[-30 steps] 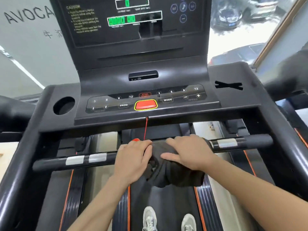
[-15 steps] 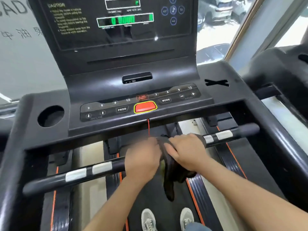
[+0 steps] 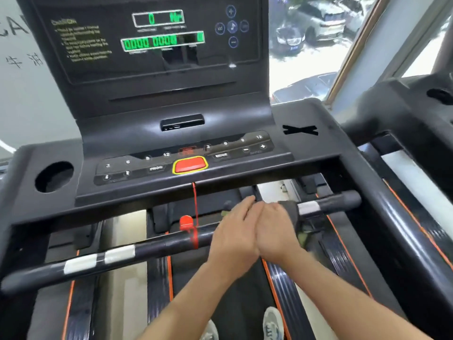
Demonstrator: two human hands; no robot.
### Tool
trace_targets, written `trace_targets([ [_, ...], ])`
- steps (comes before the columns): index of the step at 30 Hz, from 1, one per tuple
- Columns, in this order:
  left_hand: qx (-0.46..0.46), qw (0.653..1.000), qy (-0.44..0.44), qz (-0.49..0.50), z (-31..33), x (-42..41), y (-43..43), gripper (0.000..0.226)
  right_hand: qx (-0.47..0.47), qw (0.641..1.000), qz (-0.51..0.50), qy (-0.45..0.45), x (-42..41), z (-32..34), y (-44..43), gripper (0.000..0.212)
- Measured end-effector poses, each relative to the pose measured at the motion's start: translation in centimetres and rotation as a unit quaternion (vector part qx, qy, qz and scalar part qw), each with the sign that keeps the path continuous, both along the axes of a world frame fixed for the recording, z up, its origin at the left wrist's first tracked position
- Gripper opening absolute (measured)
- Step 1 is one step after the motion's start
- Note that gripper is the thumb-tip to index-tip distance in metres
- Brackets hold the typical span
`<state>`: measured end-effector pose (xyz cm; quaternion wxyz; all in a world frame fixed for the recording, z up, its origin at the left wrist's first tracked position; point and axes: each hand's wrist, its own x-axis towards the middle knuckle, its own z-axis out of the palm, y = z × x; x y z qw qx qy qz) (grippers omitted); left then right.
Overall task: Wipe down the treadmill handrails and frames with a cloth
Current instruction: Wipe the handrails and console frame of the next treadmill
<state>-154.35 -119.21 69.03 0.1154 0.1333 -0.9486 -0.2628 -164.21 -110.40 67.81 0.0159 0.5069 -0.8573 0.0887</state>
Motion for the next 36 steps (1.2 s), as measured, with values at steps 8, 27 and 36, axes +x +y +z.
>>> trace_targets([
  [8, -0.135, 0.980, -0.128, -0.072, -0.4, -7.0, 7.1, 0.082, 0.077, 0.996, -0.036, -0.012, -9.1, 0.7, 9.6, 0.052],
  [27, -0.176, 0.968, -0.177, -0.017, -0.3, -6.7, 2.5, 0.030, -0.059, 0.989, -0.092, 0.096, -3.2, -1.2, 4.3, 0.014],
  [36, -0.177, 0.968, -0.174, -0.040, -0.1, 1.1, -5.0, 0.049, 0.046, 0.993, 0.105, 0.002, -2.4, -0.1, 2.6, 0.056],
])
